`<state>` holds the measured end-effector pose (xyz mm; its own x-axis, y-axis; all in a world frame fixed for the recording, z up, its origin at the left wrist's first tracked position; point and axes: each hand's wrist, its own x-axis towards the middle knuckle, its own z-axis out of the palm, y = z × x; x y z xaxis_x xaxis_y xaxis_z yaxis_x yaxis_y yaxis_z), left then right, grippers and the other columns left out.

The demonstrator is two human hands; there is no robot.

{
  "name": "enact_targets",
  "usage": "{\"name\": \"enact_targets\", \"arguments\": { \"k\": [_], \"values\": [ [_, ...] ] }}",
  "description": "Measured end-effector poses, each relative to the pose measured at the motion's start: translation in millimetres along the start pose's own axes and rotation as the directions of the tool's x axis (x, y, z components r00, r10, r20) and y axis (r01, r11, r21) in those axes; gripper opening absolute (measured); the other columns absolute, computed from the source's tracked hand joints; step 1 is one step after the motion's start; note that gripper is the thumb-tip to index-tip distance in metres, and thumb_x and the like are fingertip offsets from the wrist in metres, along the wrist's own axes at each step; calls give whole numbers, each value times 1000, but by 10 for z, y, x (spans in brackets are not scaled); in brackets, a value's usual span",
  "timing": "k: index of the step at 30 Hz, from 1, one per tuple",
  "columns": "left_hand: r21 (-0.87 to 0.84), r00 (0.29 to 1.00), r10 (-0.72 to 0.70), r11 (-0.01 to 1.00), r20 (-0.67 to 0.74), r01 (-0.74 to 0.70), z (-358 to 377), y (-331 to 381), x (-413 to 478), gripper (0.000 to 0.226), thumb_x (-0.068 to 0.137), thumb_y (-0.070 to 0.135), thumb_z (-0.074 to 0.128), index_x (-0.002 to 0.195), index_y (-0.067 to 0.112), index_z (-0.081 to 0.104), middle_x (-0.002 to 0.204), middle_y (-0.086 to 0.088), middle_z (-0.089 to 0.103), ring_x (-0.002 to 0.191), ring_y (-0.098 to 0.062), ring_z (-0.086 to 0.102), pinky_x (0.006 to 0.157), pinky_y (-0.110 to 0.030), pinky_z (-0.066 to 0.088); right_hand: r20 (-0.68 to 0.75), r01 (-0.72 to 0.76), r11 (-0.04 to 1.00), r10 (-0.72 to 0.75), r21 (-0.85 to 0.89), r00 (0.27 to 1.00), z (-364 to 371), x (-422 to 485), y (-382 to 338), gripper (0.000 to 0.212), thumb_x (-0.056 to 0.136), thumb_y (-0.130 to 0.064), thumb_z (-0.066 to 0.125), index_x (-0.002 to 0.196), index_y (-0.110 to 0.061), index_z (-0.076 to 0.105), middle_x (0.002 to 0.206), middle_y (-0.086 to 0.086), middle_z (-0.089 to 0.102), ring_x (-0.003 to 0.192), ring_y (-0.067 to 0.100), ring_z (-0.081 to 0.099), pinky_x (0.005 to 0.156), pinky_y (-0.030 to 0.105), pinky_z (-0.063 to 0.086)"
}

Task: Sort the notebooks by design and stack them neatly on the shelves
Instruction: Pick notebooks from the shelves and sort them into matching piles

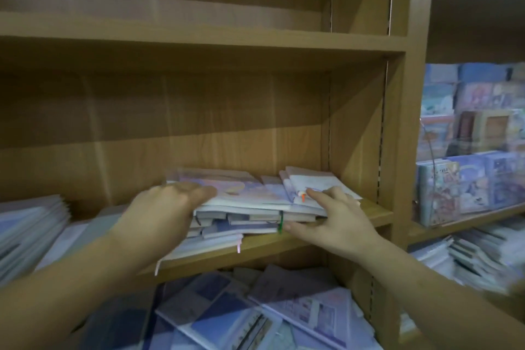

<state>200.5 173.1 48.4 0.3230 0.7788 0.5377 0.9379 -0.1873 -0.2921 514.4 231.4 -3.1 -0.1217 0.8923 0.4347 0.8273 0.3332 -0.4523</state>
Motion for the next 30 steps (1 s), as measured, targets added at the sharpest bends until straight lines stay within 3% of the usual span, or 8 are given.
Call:
{"name": "enact_targets", "arguments": {
  "k": [4,8,16,20,22,24,27,30],
  "values": [
    [-30,989,-100,994,106,104,-40,-195,-230,57,90,31,59,145,38,50,138,7,60,122,-19,60,96,-35,54,-66,-82,993,88,83,994,-214,67,15,65,85,-75,51,127,-28,68,124,-4,62,118,17,58,97,38,49],
    [-159,987,-138,976,77,149,-23,-180,-255,74,85,75,41,136,26,62,129,2,67,115,-21,63,94,-33,51,0,-236,958,239,163,971,-229,251,129,84,78,-89,36,138,-36,60,140,7,55,130,26,49,108,44,43],
    [32,997,-26,999,-78,29,127,-179,-285,53,97,57,39,107,16,72,89,-6,71,75,-28,69,53,-35,55,56,-395,900,391,183,919,-77,390,128,101,57,-100,50,136,-38,60,149,7,46,134,31,45,113,48,39],
    [136,1000,11,991,-2,-11,178,-410,-439,50,92,38,63,136,15,52,93,-9,68,70,-29,69,49,-34,54,37,-390,916,395,-91,918,-48,323,-13,91,63,-100,44,134,-44,54,149,13,36,138,38,31,115,52,27],
    [179,991,-39,984,126,16,188,-550,-549,98,52,23,91,139,10,48,89,-12,68,62,-30,68,44,-32,53,-149,-200,934,161,-295,976,40,314,-172,78,75,-93,39,129,-42,60,155,12,34,146,38,21,117,58,15],
    [230,979,-106,971,174,64,98,-560,-662,110,24,12,88,129,3,56,80,-12,66,55,-29,66,39,-31,51,-254,140,983,-167,-120,953,160,308,-459,65,86,-77,43,126,-32,67,148,7,49,144,31,35,116,49,27],
    [290,969,-134,954,207,70,-74,-521,-779,98,33,7,84,127,1,61,82,-13,67,56,-29,66,43,-32,51,-14,263,860,-286,437,958,316,222,-1095,57,96,-62,50,144,-30,54,141,-14,54,133,3,47,111,24,34],
    [325,951,-215,936,222,136,-115,-670,-936,81,56,6,83,131,7,52,89,-11,68,63,-29,69,46,-33,50,194,235,845,-364,481,911,499,139,-1544,58,98,-59,49,146,-28,52,142,-19,53,132,-3,46,113,21,33]
  ]
}}
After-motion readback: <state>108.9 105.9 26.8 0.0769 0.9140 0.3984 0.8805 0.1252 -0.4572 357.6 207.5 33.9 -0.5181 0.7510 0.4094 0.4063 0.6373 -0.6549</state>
